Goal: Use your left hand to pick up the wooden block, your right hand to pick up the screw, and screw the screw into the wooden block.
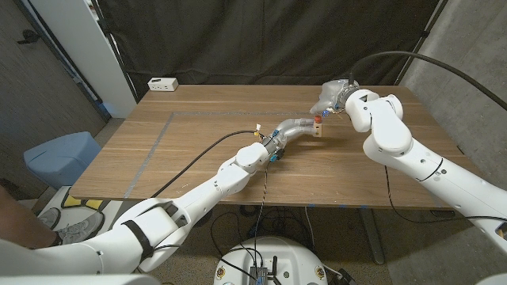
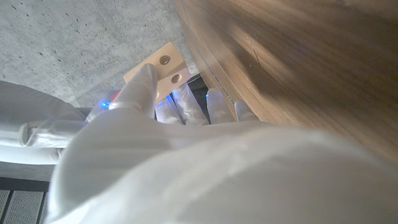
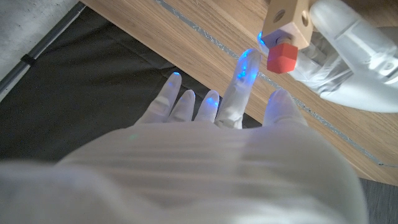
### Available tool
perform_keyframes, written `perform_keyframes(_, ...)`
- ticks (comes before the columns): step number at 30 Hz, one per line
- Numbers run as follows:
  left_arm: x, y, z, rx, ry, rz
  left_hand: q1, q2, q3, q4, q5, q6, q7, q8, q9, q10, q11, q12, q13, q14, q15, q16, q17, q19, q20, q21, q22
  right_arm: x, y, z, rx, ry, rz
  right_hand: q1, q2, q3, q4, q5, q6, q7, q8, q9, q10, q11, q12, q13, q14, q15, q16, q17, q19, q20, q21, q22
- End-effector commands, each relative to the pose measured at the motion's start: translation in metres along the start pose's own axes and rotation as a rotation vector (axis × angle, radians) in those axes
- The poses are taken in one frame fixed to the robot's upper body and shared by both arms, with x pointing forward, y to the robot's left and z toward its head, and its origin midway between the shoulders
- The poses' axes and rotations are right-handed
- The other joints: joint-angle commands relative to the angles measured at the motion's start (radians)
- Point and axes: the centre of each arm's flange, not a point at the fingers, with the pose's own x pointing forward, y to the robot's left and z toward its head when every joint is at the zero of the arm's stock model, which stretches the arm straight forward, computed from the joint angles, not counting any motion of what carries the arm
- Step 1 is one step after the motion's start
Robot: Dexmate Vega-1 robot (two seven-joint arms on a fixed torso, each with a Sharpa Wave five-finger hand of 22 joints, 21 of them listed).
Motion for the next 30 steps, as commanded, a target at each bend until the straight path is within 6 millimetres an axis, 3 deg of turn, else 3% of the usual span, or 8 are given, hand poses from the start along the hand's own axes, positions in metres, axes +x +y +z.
perform_keyframes(1,0.005,0.006,0.005,0.011,0.0,-0.015,-0.073,0.086,0.084,0.079,0.003,0.076,0.056,0.009,0.005,0.007,0.001,0.006,0.001,0.012,0.002,0.006,0.001,0.006,0.003,0.003,0.006,-0.006,-0.006,-0.008,0.07,0.02,-0.039,-0.022,0.003,-0.005,0.007,0.002,-0.05,-0.004,-0.024,0.002,0.007,0.015,-0.005,0.002,0.013,-0.021,-0.003,0.002,0.009,0.012,0.007,0.005)
perform_keyframes(2,0.005,0.006,0.005,0.012,0.001,-0.016,-0.073,0.085,0.084,0.079,0.003,0.076,0.056,0.009,0.005,0.007,0.0,0.007,0.001,0.012,0.001,0.005,0.001,0.007,0.003,0.003,0.006,-0.006,-0.006,-0.01,0.082,0.018,-0.042,-0.024,0.004,-0.005,0.007,0.002,-0.068,-0.008,-0.032,0.002,0.007,0.013,-0.006,0.002,0.022,-0.018,-0.001,0.002,0.011,0.014,0.007,0.005)
perform_keyframes(3,0.006,0.007,0.005,0.013,0.001,-0.018,-0.073,0.085,0.084,0.079,0.003,0.075,0.057,0.008,0.005,0.007,0.0,0.006,0.001,0.011,0.002,0.005,0.001,0.006,0.003,0.003,0.006,-0.007,-0.005,-0.011,0.093,0.021,-0.044,-0.025,0.004,-0.004,0.006,0.002,-0.076,-0.004,-0.036,0.003,0.007,0.029,-0.007,0.003,0.025,-0.016,-0.002,0.001,0.012,0.015,0.007,0.005)
perform_keyframes(8,0.009,0.01,0.007,0.02,0.002,-0.023,-0.073,0.085,0.084,0.078,0.003,0.072,0.058,0.007,0.005,0.006,0.0,0.006,0.001,0.011,0.002,0.005,0.001,0.006,0.003,0.003,0.006,-0.009,-0.003,-0.014,0.133,0.03,-0.064,-0.029,0.008,-0.003,0.004,0.003,-0.109,-0.01,-0.051,0.004,0.006,0.037,-0.01,0.003,0.032,-0.01,-0.002,0.001,0.021,0.019,0.009,0.005)
perform_keyframes(11,0.011,0.012,0.008,0.024,0.001,-0.026,-0.072,0.085,0.084,0.077,0.003,0.073,0.059,0.008,0.005,0.006,-0.002,0.006,0.001,0.011,0.001,0.005,0.001,0.006,0.003,0.003,0.006,-0.01,-0.001,-0.016,0.165,0.041,-0.085,-0.031,0.01,-0.003,0.002,0.003,-0.128,-0.009,-0.06,0.006,0.013,0.063,-0.008,0.004,0.038,-0.005,-0.003,0.001,0.027,0.021,0.011,0.005)
perform_keyframes(20,0.013,0.019,0.013,0.035,-0.001,-0.028,-0.071,0.084,0.083,0.076,0.002,0.075,0.057,0.008,0.005,0.009,-0.003,0.007,0.001,0.01,0.0,0.005,0.0,0.006,0.002,0.002,0.006,-0.01,0.006,-0.023,0.279,0.056,-0.121,-0.03,0.02,0.0,-0.008,0.001,-0.194,0.0,-0.092,0.008,0.013,0.08,-0.011,0.005,0.047,-0.003,-0.004,0.001,0.069,0.001,0.022,0.007)
perform_keyframes(22,0.014,0.021,0.014,0.037,-0.002,-0.027,-0.071,0.083,0.083,0.075,0.002,0.076,0.057,0.009,0.005,0.009,-0.002,0.007,0.001,0.01,-0.001,0.005,0.0,0.007,0.002,0.003,0.006,-0.01,0.007,-0.025,0.302,0.067,-0.134,-0.03,0.021,0.0,-0.011,0.0,-0.222,-0.001,-0.106,0.008,0.014,0.082,-0.011,0.006,0.047,0.001,-0.006,0.001,0.071,0.0,0.021,0.007)
perform_keyframes(30,0.014,0.028,0.017,0.044,-0.007,-0.022,-0.069,0.082,0.082,0.073,0.002,0.078,0.057,0.009,0.004,0.012,-0.003,0.008,0.0,0.01,-0.001,0.005,0.0,0.007,0.002,0.002,0.006,-0.01,0.011,-0.033,0.375,0.089,-0.172,-0.035,0.022,-0.002,-0.013,-0.002,-0.249,0.0,-0.121,0.009,0.009,0.095,-0.014,0.006,0.042,0.008,-0.009,0.002,0.065,0.006,0.016,0.007)
